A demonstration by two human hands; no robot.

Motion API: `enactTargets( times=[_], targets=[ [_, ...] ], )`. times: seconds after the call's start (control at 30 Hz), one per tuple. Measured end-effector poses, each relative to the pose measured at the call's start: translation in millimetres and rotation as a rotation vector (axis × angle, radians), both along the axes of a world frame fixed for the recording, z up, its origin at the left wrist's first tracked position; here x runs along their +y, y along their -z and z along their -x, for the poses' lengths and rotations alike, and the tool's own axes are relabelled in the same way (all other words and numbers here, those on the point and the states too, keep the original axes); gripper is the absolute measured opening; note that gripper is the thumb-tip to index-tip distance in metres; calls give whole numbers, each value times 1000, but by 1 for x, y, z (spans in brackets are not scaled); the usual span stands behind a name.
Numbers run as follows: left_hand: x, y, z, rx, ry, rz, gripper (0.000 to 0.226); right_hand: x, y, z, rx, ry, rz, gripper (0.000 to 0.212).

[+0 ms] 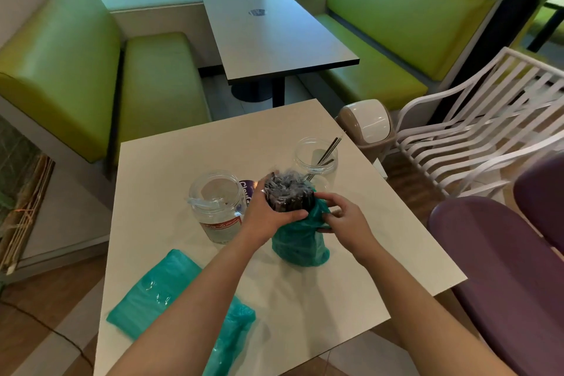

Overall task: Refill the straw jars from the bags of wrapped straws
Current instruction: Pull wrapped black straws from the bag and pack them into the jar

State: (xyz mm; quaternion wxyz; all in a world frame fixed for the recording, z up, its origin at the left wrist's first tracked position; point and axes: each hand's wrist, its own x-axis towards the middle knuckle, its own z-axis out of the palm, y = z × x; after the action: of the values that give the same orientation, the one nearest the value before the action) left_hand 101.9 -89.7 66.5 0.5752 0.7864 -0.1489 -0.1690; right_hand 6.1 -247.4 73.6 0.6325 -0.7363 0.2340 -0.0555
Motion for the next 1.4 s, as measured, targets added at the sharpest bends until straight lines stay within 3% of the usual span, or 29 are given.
enactTargets(
  times=[0.13, 0.23, 0.37, 0.5, 0.6, 0.67, 0.8, 0.97, 1.13, 1.33, 1.4],
  targets=[
    [0, 0, 0, -49, -98, 4, 84, -2, 1, -6, 16, 3, 44, 52],
    [0, -2, 1, -103, -141, 26, 76, -1, 1, -13, -19, 0, 49, 54],
    [2, 1, -2, -131, -162, 14, 76, -1, 5, -19, -35, -12, 50, 50],
    [7, 3, -5, -71, -202, 24, 83, -6, 22, -17, 89, -4, 299, 45],
    [12, 1, -9, -23, -179, 34, 90, -10, 27, -14, 167, 24, 371, 38],
    [12, 3, -10, -14, -149, 35, 93, -5, 21, -17, 80, 70, 323, 30],
    [9, 7, -7, 17, -130, 70, 91, 9, 1, -25, -46, 105, 13, 25],
    [10, 18, -9, -3, -78, 55, 93, 11, 12, -29, -11, 126, 115, 16],
    [8, 23, -9, 8, -78, 34, 86, 10, 23, -28, 30, 109, 214, 22],
    [10, 25, -10, 32, -59, 46, 85, 12, 3, -31, -129, 15, 372, 53],
    [10, 24, -9, 40, -77, 54, 79, 12, -1, -36, -130, -53, 385, 49]
  ],
)
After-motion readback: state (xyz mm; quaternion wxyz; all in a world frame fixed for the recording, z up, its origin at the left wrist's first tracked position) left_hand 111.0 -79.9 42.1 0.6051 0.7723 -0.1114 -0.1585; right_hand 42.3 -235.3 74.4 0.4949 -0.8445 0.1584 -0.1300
